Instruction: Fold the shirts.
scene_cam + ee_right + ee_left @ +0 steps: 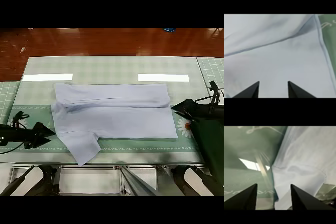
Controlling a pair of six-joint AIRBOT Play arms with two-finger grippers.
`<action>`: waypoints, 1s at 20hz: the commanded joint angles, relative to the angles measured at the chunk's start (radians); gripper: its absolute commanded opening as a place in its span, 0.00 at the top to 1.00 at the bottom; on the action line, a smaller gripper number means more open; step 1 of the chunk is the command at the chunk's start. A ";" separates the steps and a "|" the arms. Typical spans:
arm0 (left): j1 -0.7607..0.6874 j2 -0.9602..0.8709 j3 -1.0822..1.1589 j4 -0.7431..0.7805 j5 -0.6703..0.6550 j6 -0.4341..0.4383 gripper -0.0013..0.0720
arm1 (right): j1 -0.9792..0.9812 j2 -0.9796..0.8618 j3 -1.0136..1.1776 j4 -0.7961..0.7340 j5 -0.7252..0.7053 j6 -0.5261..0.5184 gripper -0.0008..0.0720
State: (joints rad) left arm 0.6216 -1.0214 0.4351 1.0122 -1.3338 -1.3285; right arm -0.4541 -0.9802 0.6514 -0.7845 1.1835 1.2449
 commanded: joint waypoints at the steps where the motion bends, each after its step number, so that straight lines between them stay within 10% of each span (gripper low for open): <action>1: -0.118 0.009 -0.059 -0.011 0.050 -0.059 0.29 | 0.002 0.024 -0.027 0.027 0.002 -0.010 0.42; 8: -0.403 -0.047 -0.096 -0.076 0.241 -0.132 0.36 | -0.072 0.024 0.044 0.000 0.055 0.053 0.42; 10: -0.408 -0.055 -0.086 -0.075 0.254 -0.125 0.96 | -0.187 0.024 0.074 -0.171 0.113 0.085 0.42; 13: -0.408 -0.055 -0.054 -0.075 0.247 -0.094 0.96 | -0.253 0.024 -0.005 -0.454 0.206 0.222 0.42; 20: -0.408 -0.055 -0.047 -0.076 0.246 -0.093 0.96 | -0.208 -0.002 -0.171 -0.423 0.152 0.218 0.42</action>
State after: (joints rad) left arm 0.2153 -1.0760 0.3847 0.9363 -1.0908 -1.4250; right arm -0.6617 -0.9653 0.5152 -1.1946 1.3373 1.4528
